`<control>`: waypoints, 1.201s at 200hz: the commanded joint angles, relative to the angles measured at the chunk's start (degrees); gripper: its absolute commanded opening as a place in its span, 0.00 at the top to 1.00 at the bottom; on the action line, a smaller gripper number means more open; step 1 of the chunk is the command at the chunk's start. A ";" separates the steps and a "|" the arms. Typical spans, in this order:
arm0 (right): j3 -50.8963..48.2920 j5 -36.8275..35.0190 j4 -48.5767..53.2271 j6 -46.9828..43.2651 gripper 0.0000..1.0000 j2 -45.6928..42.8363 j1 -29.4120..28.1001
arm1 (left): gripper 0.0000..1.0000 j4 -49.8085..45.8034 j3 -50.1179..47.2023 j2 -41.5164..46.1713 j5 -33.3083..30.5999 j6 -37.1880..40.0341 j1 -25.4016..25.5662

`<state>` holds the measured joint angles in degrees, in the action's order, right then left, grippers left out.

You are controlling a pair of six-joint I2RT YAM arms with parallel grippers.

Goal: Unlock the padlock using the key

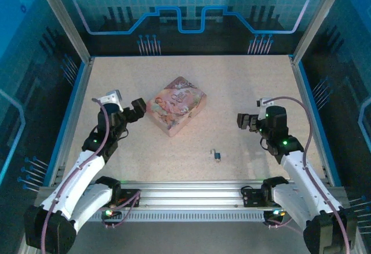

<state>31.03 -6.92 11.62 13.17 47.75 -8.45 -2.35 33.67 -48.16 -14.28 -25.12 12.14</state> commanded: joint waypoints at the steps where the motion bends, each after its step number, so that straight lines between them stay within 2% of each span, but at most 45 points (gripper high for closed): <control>1: -2.85 -4.49 -11.28 -2.18 0.00 2.12 3.11 | 0.01 5.43 -0.87 -1.17 -6.78 6.44 -0.54; 40: -2.94 -3.08 -17.53 -2.43 0.00 10.52 7.86 | 0.01 14.53 -6.38 -3.74 -10.94 12.57 -0.54; 67: -6.28 -3.18 -29.61 -3.47 0.00 14.91 8.07 | 0.01 19.76 -9.94 -5.29 -13.90 13.52 -0.76; 121: -8.13 0.13 -45.52 -6.76 0.00 26.53 7.91 | 0.01 23.66 -10.39 -12.12 -12.16 15.59 -2.10; 140: -6.88 1.75 -46.66 -9.43 0.00 28.79 7.28 | 0.01 25.25 -10.34 -14.14 -11.58 17.06 -2.30; 191: -8.94 3.56 -60.07 -11.71 0.00 38.21 6.63 | 0.01 28.62 -10.50 -19.44 -10.19 18.36 -3.83; 214: -7.33 3.18 -56.13 -11.73 0.00 38.07 6.37 | 0.01 30.08 -10.59 -21.12 -8.71 19.23 -4.40; 240: -7.21 2.70 -56.23 -11.93 0.00 38.13 6.08 | 0.01 32.17 -10.69 -23.21 -6.60 20.48 -5.09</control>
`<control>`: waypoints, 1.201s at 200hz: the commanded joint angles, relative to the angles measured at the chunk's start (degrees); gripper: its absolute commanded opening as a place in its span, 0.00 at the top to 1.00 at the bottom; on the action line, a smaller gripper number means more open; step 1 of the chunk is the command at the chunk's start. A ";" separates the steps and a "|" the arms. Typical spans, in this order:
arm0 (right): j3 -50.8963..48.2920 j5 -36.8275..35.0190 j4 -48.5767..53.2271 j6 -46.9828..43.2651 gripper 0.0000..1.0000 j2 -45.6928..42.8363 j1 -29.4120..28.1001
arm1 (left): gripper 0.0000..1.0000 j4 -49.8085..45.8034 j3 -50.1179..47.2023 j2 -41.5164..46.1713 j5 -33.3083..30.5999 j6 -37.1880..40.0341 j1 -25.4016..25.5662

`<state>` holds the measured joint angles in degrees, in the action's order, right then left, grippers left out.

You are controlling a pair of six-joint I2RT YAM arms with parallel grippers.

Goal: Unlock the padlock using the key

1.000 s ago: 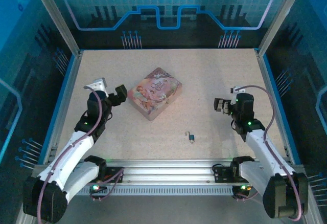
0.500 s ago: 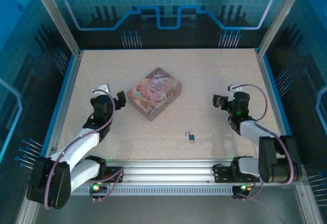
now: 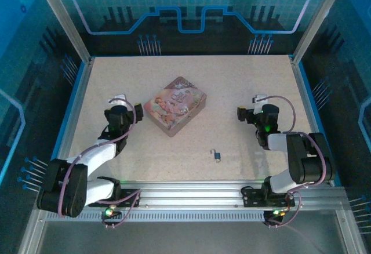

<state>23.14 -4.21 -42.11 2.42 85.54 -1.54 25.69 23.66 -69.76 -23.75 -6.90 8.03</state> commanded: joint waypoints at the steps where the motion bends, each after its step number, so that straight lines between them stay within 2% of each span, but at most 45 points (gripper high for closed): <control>1: 0.68 -0.01 -2.52 -1.18 0.00 0.34 -0.78 | 0.01 4.25 -0.70 -1.65 2.98 2.29 -0.94; 43: 0.64 -0.34 -2.79 -1.26 0.00 0.42 -0.99 | 0.01 13.21 -2.07 -6.65 8.36 3.51 -2.31; 79: 0.90 -0.84 -2.37 -1.67 0.00 0.50 -1.37 | 0.01 17.45 -2.70 -8.09 11.75 8.06 -2.50; 107: 1.03 -1.23 -2.19 -1.89 0.00 0.51 -1.69 | 0.01 26.68 -5.29 -10.94 14.86 10.21 -3.56; 150: 1.09 -1.22 -2.01 -2.07 0.00 0.53 -1.81 | 0.01 42.30 -8.61 -20.56 17.95 9.29 -5.57; 194: 1.13 -1.27 -2.01 -2.11 0.00 0.52 -1.87 | 0.01 37.74 -6.97 -19.57 19.75 9.01 -6.07; 223: 1.16 -1.27 -2.01 -2.13 0.00 0.51 -1.85 | 0.01 25.66 -1.16 -19.10 21.38 7.01 -7.97; 240: 1.18 -1.25 -2.01 -2.11 0.00 0.52 -1.88 | 0.01 26.81 -1.77 -19.04 23.95 5.91 -9.58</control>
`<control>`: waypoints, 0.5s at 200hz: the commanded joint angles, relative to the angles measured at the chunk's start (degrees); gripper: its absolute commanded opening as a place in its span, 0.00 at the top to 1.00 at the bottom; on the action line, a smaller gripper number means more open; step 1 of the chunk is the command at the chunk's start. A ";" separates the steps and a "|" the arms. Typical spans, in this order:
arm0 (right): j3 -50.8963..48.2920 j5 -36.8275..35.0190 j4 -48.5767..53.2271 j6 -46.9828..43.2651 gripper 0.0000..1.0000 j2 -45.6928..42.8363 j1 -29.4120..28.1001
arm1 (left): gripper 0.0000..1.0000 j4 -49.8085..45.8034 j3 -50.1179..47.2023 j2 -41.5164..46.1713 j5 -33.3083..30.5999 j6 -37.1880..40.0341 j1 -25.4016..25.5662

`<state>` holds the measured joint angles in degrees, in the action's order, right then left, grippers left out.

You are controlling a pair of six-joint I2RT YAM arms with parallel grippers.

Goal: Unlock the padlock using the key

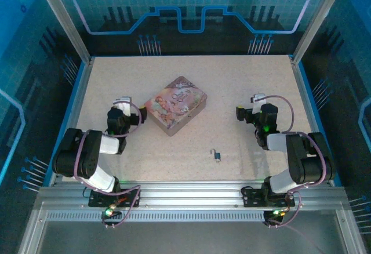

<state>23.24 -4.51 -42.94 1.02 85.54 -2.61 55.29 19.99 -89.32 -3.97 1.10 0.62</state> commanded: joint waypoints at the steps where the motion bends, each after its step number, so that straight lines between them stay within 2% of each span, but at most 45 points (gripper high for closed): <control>1: 1.04 -0.98 -1.18 -0.73 0.00 0.51 -0.81 | 0.01 -2.85 1.90 0.53 4.15 -2.08 -2.19; 100: 1.07 -1.20 -1.10 -0.83 0.00 0.60 -0.98 | 0.01 -2.71 1.90 0.44 3.97 -1.89 -2.12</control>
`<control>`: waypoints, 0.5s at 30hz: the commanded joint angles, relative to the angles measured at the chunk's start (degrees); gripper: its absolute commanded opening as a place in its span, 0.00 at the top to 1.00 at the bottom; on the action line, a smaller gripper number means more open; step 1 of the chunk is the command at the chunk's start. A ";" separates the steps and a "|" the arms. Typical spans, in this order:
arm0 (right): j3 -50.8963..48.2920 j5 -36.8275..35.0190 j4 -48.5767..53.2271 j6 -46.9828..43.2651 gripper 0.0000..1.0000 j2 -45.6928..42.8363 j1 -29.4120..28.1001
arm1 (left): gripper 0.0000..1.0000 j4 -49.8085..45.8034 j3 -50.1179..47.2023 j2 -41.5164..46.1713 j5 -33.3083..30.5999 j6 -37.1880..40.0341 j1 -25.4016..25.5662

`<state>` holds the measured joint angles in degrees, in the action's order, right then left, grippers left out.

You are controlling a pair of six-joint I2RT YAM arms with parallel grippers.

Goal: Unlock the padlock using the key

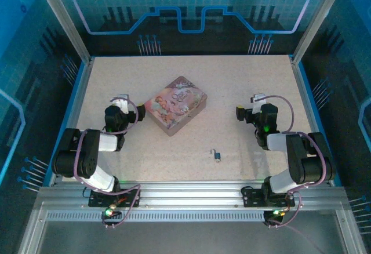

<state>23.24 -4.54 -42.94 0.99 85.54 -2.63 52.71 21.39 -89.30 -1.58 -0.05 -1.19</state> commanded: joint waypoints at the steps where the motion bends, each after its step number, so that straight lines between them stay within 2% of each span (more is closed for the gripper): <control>1: 1.09 -1.18 -1.10 -0.82 0.00 0.60 -0.96 | 0.01 -0.14 0.55 0.43 1.58 -0.74 -0.31; 15: 1.39 -0.56 -0.64 -1.31 0.00 0.68 -1.17 | 0.01 -0.14 0.54 0.42 1.58 -0.74 -0.31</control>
